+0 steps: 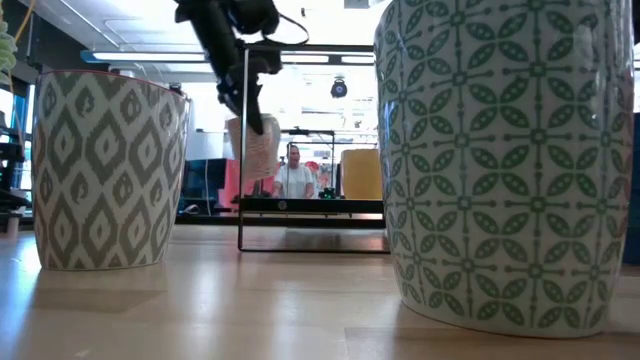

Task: Place coffee mugs
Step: Put the orange cup on the shelf aligned with the other yellow cup

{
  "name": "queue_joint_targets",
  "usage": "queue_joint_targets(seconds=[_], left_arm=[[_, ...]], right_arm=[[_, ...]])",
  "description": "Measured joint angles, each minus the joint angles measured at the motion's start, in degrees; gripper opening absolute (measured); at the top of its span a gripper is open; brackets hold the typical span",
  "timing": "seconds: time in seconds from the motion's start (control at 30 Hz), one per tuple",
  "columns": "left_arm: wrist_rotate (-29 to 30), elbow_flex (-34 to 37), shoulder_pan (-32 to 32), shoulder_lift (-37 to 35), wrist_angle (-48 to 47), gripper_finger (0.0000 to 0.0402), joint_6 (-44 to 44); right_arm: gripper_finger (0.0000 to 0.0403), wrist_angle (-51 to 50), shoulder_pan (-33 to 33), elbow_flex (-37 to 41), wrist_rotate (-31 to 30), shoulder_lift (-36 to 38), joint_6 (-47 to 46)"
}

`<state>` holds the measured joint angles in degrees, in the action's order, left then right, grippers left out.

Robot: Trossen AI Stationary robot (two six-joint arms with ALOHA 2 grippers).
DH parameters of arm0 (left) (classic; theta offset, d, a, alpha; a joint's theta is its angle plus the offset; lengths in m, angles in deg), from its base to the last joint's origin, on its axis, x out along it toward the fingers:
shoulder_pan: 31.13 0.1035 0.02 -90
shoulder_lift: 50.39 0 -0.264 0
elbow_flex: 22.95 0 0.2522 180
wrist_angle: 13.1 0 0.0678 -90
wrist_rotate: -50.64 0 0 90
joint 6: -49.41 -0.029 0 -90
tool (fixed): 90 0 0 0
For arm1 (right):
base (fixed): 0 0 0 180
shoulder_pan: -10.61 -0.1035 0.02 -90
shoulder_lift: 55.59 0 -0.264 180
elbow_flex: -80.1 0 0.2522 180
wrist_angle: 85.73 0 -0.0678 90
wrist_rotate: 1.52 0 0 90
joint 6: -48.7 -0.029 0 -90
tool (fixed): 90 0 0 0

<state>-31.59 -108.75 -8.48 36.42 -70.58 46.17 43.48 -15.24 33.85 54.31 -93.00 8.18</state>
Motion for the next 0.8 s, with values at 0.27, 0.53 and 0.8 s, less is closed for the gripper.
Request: queue_joint_targets(seconds=[0.27, 0.53, 0.8], left_arm=[[0.2, -11.3, -0.5, 11.4, -4.1, 0.0008, -3.2], [-0.1, -21.2, -0.4, 20.1, -5.9, 0.0008, -6.9], [-1.2, -26.1, 0.6, 24.1, -6.5, 0.0007, -8.8]], right_arm=[[0.0080, 2.5, 0.0, 0.0, 0.4, 0.0, 0.0], [0.0080, 4.2, 0.0, 0.0, 1.8, 0.0, 0.0], [0.0080, 4.9, 0.0, 0.0, 2.3, 0.0, 0.0]])
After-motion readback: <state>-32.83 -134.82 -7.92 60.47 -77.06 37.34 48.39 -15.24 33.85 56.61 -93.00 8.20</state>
